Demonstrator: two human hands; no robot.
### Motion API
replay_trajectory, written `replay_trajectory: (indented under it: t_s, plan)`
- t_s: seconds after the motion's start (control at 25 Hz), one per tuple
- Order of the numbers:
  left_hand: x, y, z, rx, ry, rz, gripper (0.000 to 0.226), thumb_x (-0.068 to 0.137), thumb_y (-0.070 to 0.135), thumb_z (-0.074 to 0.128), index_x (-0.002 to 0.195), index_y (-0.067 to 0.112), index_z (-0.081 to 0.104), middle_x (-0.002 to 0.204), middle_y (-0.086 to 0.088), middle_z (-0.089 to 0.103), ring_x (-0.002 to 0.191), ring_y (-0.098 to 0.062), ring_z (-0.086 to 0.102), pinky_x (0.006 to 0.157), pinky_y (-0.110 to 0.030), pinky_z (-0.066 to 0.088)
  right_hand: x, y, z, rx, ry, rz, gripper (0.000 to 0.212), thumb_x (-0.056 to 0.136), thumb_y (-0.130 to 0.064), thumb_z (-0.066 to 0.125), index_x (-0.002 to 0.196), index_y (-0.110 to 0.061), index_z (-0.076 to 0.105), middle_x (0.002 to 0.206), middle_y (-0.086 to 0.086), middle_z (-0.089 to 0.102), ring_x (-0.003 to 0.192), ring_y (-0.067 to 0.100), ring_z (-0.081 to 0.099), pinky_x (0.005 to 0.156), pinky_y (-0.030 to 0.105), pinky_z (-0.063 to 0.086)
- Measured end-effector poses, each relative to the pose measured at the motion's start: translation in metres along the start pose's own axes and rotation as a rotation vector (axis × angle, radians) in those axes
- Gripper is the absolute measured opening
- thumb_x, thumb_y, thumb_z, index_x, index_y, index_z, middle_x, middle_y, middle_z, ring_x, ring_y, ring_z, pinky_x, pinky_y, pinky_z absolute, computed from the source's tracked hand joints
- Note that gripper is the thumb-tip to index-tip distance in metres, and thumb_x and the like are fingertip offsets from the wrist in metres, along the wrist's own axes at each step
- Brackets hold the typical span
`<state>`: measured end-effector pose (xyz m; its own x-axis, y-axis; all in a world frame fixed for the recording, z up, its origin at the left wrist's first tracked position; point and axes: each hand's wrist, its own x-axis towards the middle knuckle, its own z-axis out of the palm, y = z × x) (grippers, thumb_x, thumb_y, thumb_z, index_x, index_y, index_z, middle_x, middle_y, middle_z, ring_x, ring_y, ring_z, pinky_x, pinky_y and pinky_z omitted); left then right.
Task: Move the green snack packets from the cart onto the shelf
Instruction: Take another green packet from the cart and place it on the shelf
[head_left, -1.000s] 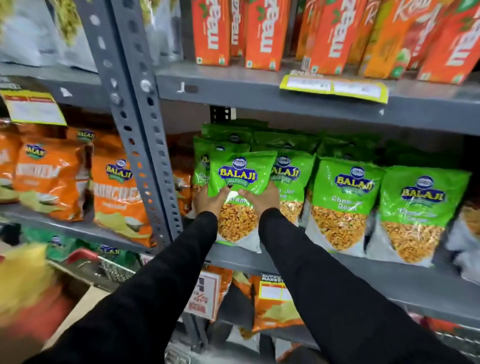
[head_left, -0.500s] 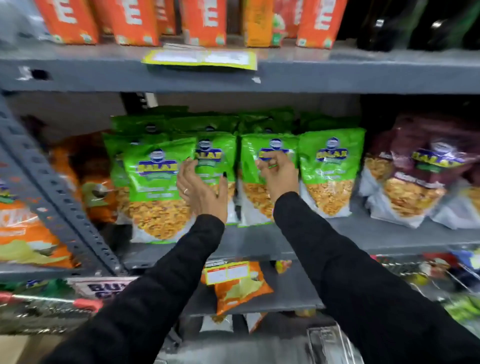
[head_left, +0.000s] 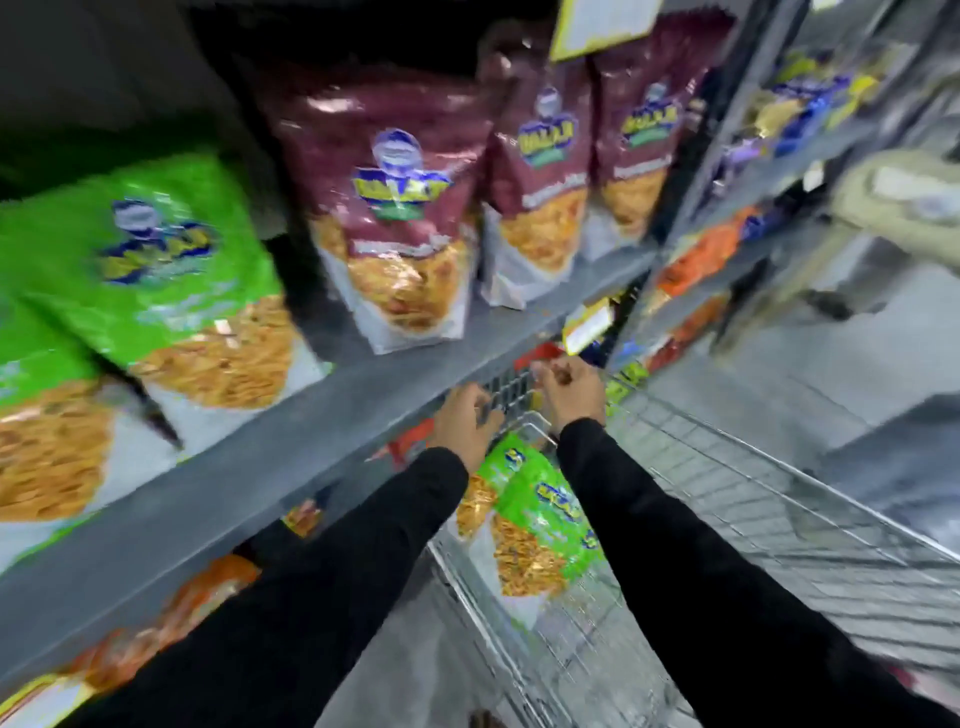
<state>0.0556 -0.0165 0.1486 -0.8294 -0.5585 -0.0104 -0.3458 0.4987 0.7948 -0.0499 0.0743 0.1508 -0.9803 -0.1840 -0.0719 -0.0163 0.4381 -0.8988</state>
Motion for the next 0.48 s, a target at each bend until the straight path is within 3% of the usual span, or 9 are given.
replay_trajectory:
  t_s: [0.12,0.2,0.32,0.36,0.48]
  plan:
    - [0.027,-0.033,0.083,0.247,-0.307,-0.198,0.038,0.091,0.019,0.053,0.116,-0.01,0.053,0.124,-0.029,0.055,0.116,-0.033,0.052,0.091,-0.032,0.03,0.02,0.095,-0.004,-0.043,-0.034,0.288,0.028,0.08,-0.027,0.068,0.095,-0.004,0.066,0.099,0.023,0.07,0.086,0.024,0.064,0.067,0.028,0.046]
    - [0.042,-0.057,0.121,0.282,-0.438,-0.317,0.049,0.092,0.023,0.053,0.13,-0.007,0.044,0.136,-0.026,0.048,0.125,-0.033,0.046,0.104,-0.036,0.033,0.021,0.152,0.004,-0.119,-0.066,0.479,0.045,0.078,-0.033,0.068,0.109,0.0,0.062,0.114,0.024,0.066,0.107,0.03,0.062,0.083,0.031,0.048]
    - [0.047,-0.094,0.159,0.403,-0.554,-0.501,0.069,0.09,0.037,0.053,0.14,-0.004,0.029,0.147,-0.023,0.036,0.135,-0.033,0.036,0.113,-0.036,0.03,0.007,0.217,0.012,-0.196,-0.018,0.81,0.081,0.075,-0.044,0.069,0.13,0.006,0.039,0.137,0.022,0.048,0.13,0.032,0.044,0.104,0.035,0.037]
    - [0.044,-0.104,0.169,0.461,-0.606,-0.525,0.074,0.089,0.041,0.052,0.142,-0.004,0.025,0.149,-0.023,0.031,0.138,-0.032,0.032,0.114,-0.033,0.027,0.001,0.237,0.015,-0.193,-0.05,0.898,0.084,0.077,-0.044,0.067,0.135,0.007,0.033,0.143,0.022,0.042,0.133,0.031,0.04,0.107,0.035,0.033]
    - [0.034,-0.12,0.184,0.412,-0.702,-0.627,0.083,0.086,0.042,0.057,0.143,-0.003,0.018,0.152,-0.021,0.026,0.14,-0.029,0.029,0.112,-0.03,0.027,-0.014,0.268,0.024,-0.093,-0.266,0.945,0.068,0.089,-0.032,0.056,0.138,0.007,0.031,0.148,0.023,0.035,0.137,0.029,0.035,0.108,0.029,0.026]
